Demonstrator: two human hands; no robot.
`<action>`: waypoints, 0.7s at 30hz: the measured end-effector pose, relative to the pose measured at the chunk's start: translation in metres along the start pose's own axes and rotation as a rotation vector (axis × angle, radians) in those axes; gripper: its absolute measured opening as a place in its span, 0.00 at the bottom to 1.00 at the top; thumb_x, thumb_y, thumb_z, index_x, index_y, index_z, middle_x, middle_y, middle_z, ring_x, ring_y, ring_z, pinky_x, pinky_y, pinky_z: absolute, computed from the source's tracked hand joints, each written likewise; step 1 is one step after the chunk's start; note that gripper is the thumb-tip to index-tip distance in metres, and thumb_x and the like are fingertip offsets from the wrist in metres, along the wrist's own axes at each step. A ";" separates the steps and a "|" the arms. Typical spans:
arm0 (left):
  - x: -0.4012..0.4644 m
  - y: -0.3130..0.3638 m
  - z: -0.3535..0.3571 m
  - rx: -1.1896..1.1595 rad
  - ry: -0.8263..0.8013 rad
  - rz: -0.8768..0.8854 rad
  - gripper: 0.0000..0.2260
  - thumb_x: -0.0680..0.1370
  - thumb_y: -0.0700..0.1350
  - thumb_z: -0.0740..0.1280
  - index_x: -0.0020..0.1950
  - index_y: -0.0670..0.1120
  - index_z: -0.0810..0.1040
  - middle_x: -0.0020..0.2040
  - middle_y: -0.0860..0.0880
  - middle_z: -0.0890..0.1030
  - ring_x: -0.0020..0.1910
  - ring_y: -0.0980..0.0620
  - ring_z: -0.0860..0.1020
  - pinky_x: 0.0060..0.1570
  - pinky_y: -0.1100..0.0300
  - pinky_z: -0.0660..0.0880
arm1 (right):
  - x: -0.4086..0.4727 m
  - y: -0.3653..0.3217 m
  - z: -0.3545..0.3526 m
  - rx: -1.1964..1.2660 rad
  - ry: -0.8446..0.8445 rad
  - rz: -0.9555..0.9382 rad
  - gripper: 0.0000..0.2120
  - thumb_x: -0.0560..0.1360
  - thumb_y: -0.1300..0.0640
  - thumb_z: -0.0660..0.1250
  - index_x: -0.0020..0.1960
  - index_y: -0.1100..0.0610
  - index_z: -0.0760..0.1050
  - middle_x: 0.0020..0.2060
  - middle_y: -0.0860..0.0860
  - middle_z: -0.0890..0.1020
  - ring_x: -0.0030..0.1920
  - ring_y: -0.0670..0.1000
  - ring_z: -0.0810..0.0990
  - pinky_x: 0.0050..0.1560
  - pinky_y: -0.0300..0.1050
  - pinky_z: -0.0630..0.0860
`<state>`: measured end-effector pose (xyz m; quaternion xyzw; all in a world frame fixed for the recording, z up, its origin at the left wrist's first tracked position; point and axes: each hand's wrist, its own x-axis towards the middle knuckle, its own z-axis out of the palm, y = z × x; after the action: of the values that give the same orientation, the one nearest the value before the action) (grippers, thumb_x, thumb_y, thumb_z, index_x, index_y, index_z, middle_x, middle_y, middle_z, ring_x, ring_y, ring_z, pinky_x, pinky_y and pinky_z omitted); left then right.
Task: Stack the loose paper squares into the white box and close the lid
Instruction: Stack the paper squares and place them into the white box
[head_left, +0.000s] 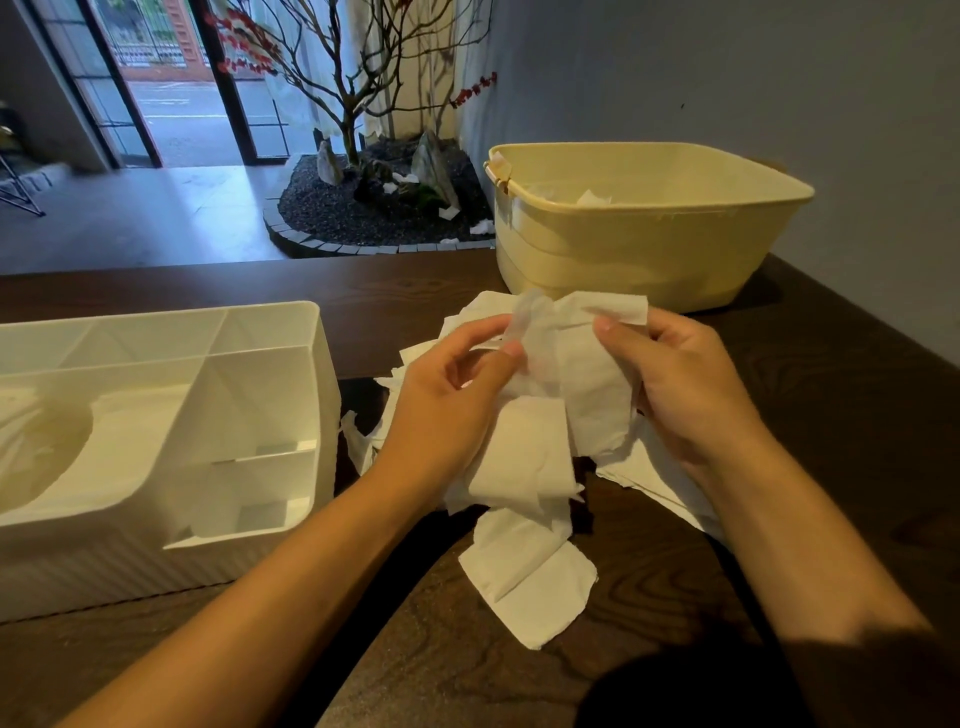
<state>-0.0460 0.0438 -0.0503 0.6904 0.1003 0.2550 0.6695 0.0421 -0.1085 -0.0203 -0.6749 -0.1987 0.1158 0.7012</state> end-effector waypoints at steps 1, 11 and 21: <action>0.002 -0.001 -0.001 0.018 0.057 -0.001 0.09 0.81 0.45 0.66 0.59 0.54 0.81 0.50 0.52 0.86 0.46 0.56 0.84 0.46 0.60 0.81 | 0.002 0.001 -0.002 -0.013 0.041 -0.025 0.07 0.80 0.57 0.67 0.53 0.49 0.83 0.49 0.47 0.87 0.52 0.47 0.85 0.50 0.44 0.82; -0.005 -0.003 0.000 0.420 0.153 0.112 0.14 0.81 0.58 0.60 0.63 0.55 0.76 0.58 0.60 0.77 0.57 0.65 0.75 0.54 0.71 0.70 | -0.002 0.000 0.000 -0.001 -0.042 -0.114 0.14 0.81 0.62 0.64 0.53 0.44 0.80 0.49 0.42 0.86 0.53 0.44 0.84 0.53 0.40 0.80; -0.005 0.004 0.000 0.125 -0.007 0.146 0.11 0.83 0.46 0.63 0.54 0.42 0.84 0.48 0.47 0.86 0.48 0.48 0.83 0.50 0.52 0.80 | 0.000 -0.001 -0.002 -0.001 -0.072 -0.051 0.10 0.81 0.59 0.64 0.57 0.48 0.80 0.45 0.46 0.87 0.47 0.46 0.85 0.42 0.41 0.80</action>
<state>-0.0515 0.0408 -0.0476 0.7371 0.0630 0.2940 0.6053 0.0430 -0.1102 -0.0196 -0.6653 -0.2408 0.1221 0.6960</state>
